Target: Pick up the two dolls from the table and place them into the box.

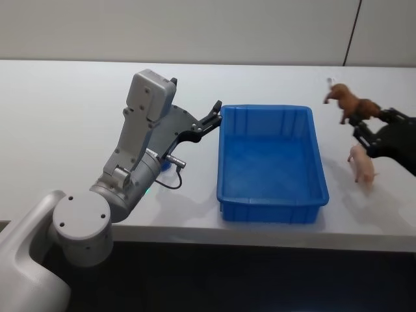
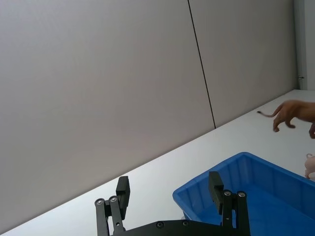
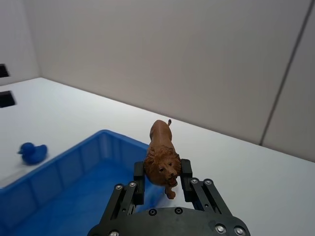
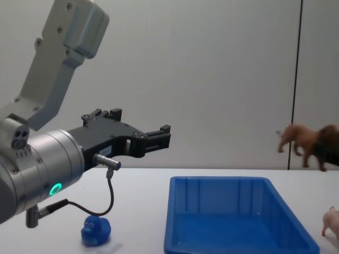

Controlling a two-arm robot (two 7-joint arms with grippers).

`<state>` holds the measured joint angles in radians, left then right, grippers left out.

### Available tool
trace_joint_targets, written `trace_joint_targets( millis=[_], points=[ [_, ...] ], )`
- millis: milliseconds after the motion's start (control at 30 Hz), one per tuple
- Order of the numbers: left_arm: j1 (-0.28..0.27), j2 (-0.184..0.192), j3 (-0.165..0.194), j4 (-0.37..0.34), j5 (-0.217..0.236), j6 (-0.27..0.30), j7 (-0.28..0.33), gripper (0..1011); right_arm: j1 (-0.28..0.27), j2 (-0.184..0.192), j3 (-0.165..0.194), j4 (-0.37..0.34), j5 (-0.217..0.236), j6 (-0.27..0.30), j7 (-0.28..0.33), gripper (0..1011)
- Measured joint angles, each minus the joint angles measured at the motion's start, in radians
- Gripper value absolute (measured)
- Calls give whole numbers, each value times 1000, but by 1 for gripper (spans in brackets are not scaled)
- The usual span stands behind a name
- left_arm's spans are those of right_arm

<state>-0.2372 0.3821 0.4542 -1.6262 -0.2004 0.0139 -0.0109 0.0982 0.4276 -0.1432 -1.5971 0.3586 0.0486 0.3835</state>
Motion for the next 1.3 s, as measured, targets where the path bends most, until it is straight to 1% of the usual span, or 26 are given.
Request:
trace_joint_targets(
  millis=[200, 400, 533, 600, 667, 700, 767, 900, 933, 967, 1000, 1033, 1133, 1300],
  points=[
    [0, 0, 0, 0, 0, 0, 0, 1001, 38, -35, -34, 3, -27, 46, 62, 415],
    [0, 0, 0, 0, 0, 0, 0, 1001, 83, -74, -67, 42, -61, 90, 103, 415],
    [0, 0, 0, 0, 0, 0, 0, 1001, 112, -94, -82, 75, -80, 109, 117, 500],
    [0, 0, 0, 0, 0, 0, 0, 1001, 128, -105, -88, 93, -91, 119, 122, 579],
    [0, 0, 0, 0, 0, 0, 0, 1001, 140, -112, -92, 108, -97, 124, 125, 619],
    [0, 0, 0, 0, 0, 0, 0, 1000, 148, -116, -95, 117, -102, 128, 127, 676],
    [0, 0, 0, 0, 0, 0, 0, 1001, 158, -121, -97, 128, -106, 131, 128, 717],
    [0, 0, 0, 0, 0, 0, 0, 1001, 177, -130, -100, 151, -114, 134, 129, 846],
    [0, 0, 0, 0, 0, 0, 0, 1001, 179, -130, -100, 153, -115, 134, 129, 861],
    [0, 0, 0, 0, 0, 0, 0, 1001, 181, -131, -100, 155, -116, 134, 129, 910],
    [0, 0, 0, 0, 0, 0, 0, 1001, 185, -131, -99, 159, -116, 134, 126, 910],
    [0, 0, 0, 0, 0, 0, 0, 1001, 186, -131, -99, 160, -116, 134, 125, 953],
    [0, 0, 0, 0, 0, 0, 0, 1001, 189, -129, -94, 163, -114, 133, 114, 1001],
    [0, 0, 0, 0, 0, 0, 0, 1001, 184, -119, -82, 160, -101, 132, 91, 1001]
  ],
)
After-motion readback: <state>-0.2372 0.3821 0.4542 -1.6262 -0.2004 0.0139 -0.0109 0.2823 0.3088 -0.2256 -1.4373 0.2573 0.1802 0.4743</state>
